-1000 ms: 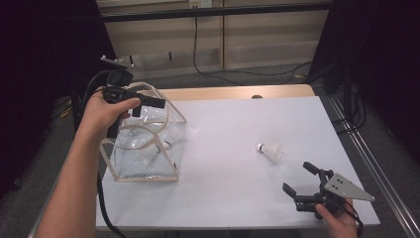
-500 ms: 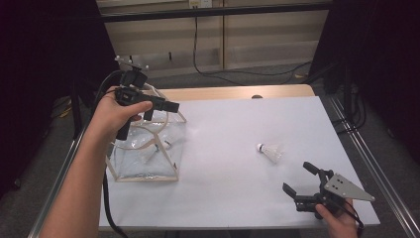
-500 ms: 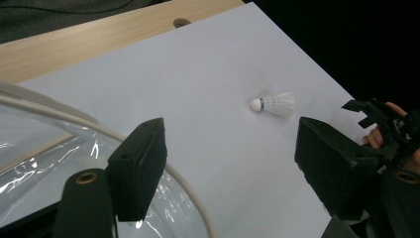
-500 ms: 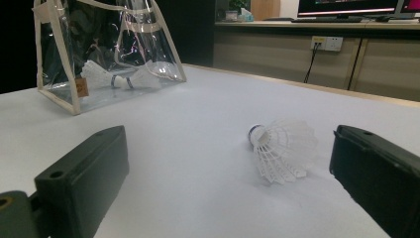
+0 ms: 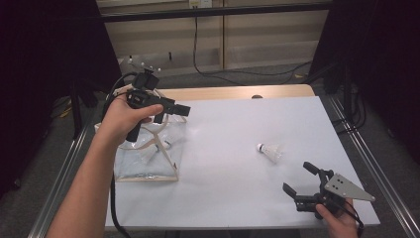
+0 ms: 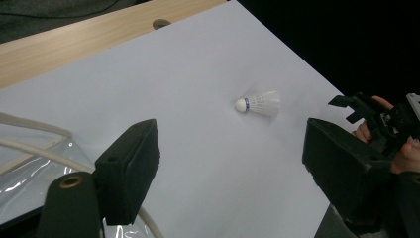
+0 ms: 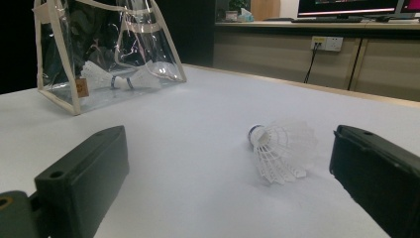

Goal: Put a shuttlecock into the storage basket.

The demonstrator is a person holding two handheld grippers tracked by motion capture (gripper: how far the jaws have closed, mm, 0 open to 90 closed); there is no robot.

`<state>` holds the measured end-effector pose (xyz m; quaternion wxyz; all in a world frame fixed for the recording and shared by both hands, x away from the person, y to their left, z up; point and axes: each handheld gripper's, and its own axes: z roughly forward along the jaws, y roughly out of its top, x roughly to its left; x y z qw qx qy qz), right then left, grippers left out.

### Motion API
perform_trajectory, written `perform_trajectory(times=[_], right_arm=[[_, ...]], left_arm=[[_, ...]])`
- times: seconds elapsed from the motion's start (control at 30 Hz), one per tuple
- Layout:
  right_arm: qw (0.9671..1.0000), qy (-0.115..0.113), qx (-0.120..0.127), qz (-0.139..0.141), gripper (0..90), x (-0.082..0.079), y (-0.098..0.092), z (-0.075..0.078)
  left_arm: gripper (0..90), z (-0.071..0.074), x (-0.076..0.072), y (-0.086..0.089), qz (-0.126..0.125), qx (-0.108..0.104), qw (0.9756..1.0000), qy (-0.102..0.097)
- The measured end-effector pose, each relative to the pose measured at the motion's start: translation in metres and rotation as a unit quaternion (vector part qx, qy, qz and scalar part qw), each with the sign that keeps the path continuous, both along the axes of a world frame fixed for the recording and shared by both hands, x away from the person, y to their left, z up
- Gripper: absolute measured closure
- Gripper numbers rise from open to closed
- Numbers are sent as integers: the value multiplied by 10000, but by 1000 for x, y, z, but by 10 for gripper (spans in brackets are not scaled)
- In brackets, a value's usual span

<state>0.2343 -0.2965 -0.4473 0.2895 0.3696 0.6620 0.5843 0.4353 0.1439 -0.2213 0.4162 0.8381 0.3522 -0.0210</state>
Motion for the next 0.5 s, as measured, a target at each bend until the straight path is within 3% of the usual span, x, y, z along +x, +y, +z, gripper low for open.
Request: perform_trajectory(times=[0.5], right_arm=[[10000, 9, 3, 5, 17, 0, 0, 0]], left_arm=[[174, -11, -6, -20, -238, 3, 9997, -33]])
